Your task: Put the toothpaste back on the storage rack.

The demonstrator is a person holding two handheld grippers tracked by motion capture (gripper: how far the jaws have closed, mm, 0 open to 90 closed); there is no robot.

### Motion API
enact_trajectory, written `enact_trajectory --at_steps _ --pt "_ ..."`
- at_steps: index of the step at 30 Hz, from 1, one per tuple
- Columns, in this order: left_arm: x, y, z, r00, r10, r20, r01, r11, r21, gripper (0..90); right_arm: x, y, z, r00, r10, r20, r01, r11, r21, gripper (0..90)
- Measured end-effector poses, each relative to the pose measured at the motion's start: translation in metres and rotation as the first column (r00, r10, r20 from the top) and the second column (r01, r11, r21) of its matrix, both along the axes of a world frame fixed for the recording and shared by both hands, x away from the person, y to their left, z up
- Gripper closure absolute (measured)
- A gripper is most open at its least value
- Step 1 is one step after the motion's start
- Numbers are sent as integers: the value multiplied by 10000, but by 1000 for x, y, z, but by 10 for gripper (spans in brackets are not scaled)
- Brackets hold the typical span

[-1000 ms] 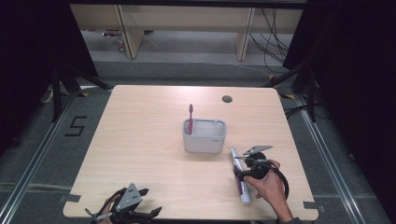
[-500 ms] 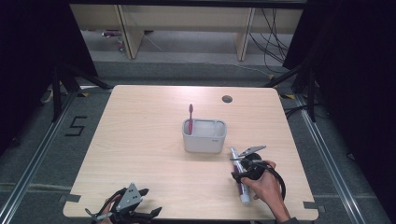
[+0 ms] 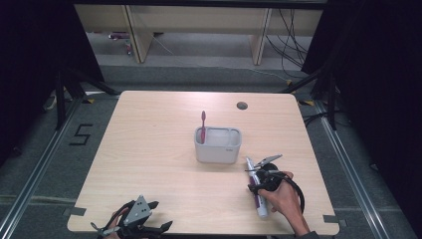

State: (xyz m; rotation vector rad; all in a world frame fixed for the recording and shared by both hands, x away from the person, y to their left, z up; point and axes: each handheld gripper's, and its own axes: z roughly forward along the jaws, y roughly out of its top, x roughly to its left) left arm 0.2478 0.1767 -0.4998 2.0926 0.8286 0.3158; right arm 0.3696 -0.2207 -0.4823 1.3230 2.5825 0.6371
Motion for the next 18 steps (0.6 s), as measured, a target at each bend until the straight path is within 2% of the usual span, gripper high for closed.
enact_trajectory --at_steps 4,6,7,11,12,13,17,18 --pt "0 0 0 10000 34 0 -34 10000 43 228 -1 -3 1 9996 -139 -247 141 9998 103 546" --pt "0 -1 -1 10000 41 44 -41 10000 -37 228 1 -7 0 9997 195 -117 -194 9998 33 583" --pt "0 -1 -1 10000 40 44 -40 10000 -35 228 0 -8 1 9994 -108 -316 108 9999 8 604" --pt "0 0 -1 10000 17 44 -17 10000 37 228 1 -11 1 9991 15 -434 -7 9998 175 622" --pt "0 0 -1 10000 22 43 -22 10000 29 228 3 -14 1 9994 213 -289 -211 9997 99 629" --pt "0 0 -1 10000 19 44 -19 10000 30 228 4 -14 1 9990 305 -334 -302 9995 91 630" --pt "0 0 -1 10000 18 39 -19 10000 38 228 5 -16 2 9986 299 -441 -300 9995 -24 635" --pt "0 0 0 10000 11 3 -11 9999 107 228 4 -17 3 9982 118 -592 -124 9999 -91 637"
